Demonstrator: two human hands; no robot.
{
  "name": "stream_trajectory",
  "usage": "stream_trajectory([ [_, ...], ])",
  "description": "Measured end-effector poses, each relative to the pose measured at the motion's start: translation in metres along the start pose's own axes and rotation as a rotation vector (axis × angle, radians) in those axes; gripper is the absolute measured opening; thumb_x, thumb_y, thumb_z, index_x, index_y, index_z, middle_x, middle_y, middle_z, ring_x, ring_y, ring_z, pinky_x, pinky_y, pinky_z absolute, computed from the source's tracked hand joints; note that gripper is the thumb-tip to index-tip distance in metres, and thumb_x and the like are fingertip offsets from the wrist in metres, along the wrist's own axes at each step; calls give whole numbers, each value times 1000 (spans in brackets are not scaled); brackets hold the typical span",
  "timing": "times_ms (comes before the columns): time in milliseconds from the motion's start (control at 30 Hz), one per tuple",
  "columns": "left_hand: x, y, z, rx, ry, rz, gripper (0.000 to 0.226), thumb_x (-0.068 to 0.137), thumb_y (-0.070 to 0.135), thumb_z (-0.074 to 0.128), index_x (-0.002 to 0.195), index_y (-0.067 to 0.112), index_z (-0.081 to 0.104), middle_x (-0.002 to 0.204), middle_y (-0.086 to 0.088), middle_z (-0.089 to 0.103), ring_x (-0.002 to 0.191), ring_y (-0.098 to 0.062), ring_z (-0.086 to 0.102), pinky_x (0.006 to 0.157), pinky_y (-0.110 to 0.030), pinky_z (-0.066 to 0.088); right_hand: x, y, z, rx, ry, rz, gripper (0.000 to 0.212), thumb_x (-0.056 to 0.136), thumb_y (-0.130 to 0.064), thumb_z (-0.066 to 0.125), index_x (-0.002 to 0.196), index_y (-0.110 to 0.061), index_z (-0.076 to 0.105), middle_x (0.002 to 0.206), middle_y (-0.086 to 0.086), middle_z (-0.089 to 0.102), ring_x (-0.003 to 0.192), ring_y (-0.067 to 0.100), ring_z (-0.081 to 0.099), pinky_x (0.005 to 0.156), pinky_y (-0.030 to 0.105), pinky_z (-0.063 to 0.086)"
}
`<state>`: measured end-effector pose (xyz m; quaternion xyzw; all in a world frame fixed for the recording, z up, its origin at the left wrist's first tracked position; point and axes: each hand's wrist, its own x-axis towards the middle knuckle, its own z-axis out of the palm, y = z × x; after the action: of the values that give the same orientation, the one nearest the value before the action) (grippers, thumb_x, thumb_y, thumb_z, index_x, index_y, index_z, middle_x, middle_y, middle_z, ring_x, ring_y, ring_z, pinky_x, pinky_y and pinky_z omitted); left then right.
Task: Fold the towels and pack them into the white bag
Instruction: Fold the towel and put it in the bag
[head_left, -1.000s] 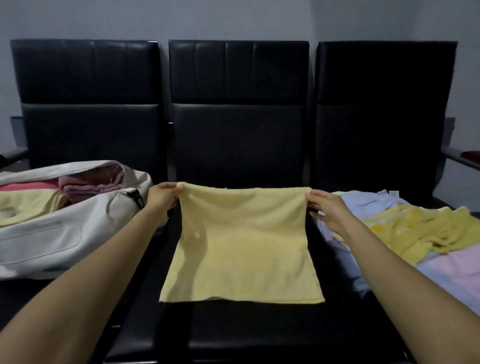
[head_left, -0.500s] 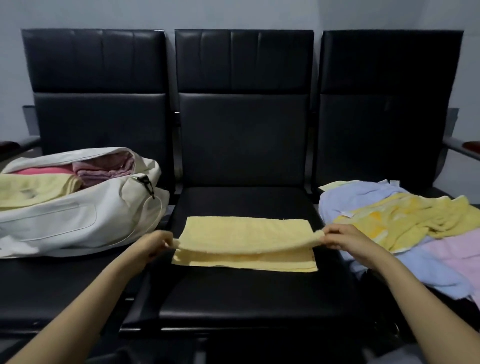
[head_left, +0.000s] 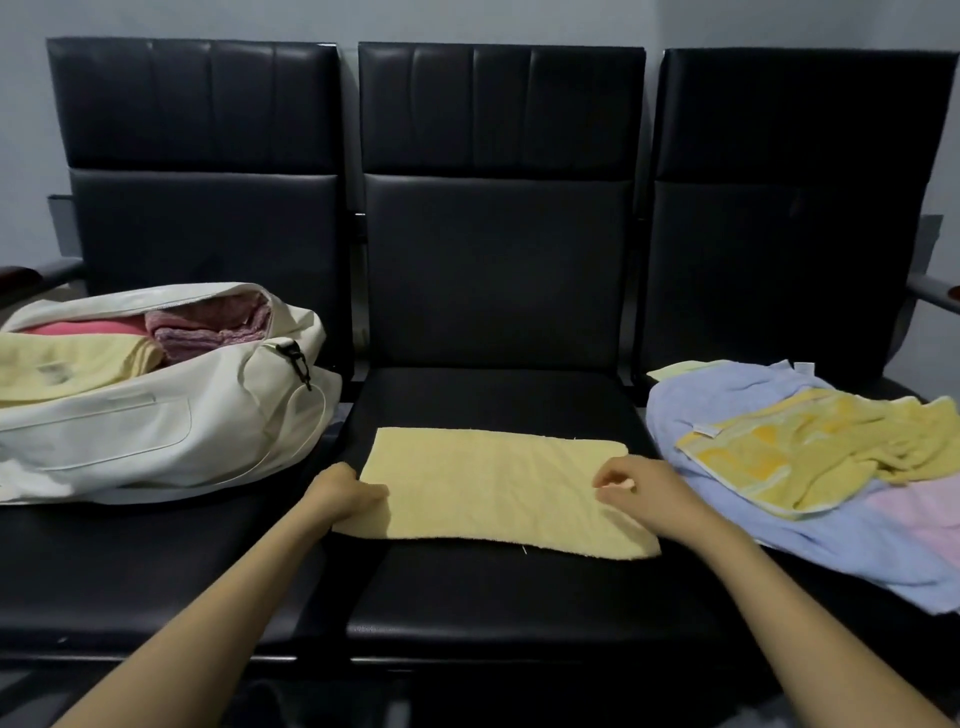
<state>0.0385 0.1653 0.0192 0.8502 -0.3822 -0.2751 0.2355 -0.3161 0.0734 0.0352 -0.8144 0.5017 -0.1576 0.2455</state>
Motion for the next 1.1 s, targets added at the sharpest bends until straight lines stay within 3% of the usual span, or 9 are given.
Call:
stream_trajectory([
  [167, 24, 22, 1, -101, 25, -67, 23, 82, 23, 72, 79, 9, 55, 98, -14, 56, 86, -24, 50, 80, -35, 45, 27, -32, 29, -278, -193, -133, 37, 103, -26, 38, 138, -19, 48, 146, -2, 40, 137, 17, 29, 113, 30, 26],
  [267, 28, 27, 1, -237, -16, -102, 49, 84, 22, 72, 121, -2, 52, 116, -17, 57, 100, -28, 54, 84, -36, 44, 32, -35, 43, -400, -290, -117, 48, 105, -33, 26, 152, -24, 25, 160, -1, 15, 148, 20, 8, 120, 39, 12],
  [400, 28, 26, 0, -391, -142, -134, 39, 79, 25, 75, 104, 3, 55, 97, -9, 59, 87, -24, 56, 82, -39, 45, 36, -28, 53, -389, -348, -82, 51, 105, -42, 21, 154, -32, 11, 162, -8, 1, 149, 15, -4, 121, 43, 1],
  [533, 25, 29, -15, -471, -178, 22, 41, 66, 30, 77, 99, 8, 68, 107, -16, 67, 95, -30, 63, 89, -45, 50, 39, -27, 54, -417, -349, -89, 52, 105, -41, 22, 154, -31, 11, 163, -6, 1, 149, 16, -3, 121, 43, 4],
  [700, 5, 32, -42, -529, -253, 122, 25, 82, 19, 72, 101, 5, 64, 99, -16, 67, 84, -24, 65, 74, -35, 51, 27, -52, 67, -484, -378, -133, 52, 105, -40, 17, 155, -28, 6, 163, -3, -2, 149, 19, -3, 121, 40, 5],
  [800, -17, 46, -45, -722, -332, 163, 39, 83, 12, 70, 120, 5, 59, 101, -15, 70, 79, -21, 70, 63, -31, 56, 18, -73, 83, -471, -367, -248, 51, 106, -37, 21, 154, -23, 14, 162, 1, 7, 149, 21, 4, 121, 37, 10],
  [867, -31, 60, -33, -777, -352, 195, 50, 82, 6, 71, 128, 6, 52, 99, -16, 69, 74, -19, 68, 57, -30, 54, 19, -82, 84, -319, -309, -293, 46, 104, -30, 33, 149, -19, 33, 155, 1, 29, 143, 21, 25, 116, 34, 25],
  [1000, -51, 86, 5, -725, -375, 238, 53, 83, 2, 70, 129, 9, 46, 91, -7, 60, 68, -15, 61, 50, -24, 48, 30, -79, 67, 192, -132, -71, 34, 100, -18, 45, 132, -17, 57, 130, -1, 59, 116, 13, 56, 92, 21, 46],
  [1100, -56, 99, 36, -689, -411, 260, 53, 85, 2, 68, 131, 9, 44, 95, -6, 58, 71, -14, 62, 53, -23, 49, 32, -71, 54, 546, -105, 204, 25, 101, -21, 45, 113, -19, 67, 97, 0, 68, 83, 12, 65, 69, 26, 57],
])
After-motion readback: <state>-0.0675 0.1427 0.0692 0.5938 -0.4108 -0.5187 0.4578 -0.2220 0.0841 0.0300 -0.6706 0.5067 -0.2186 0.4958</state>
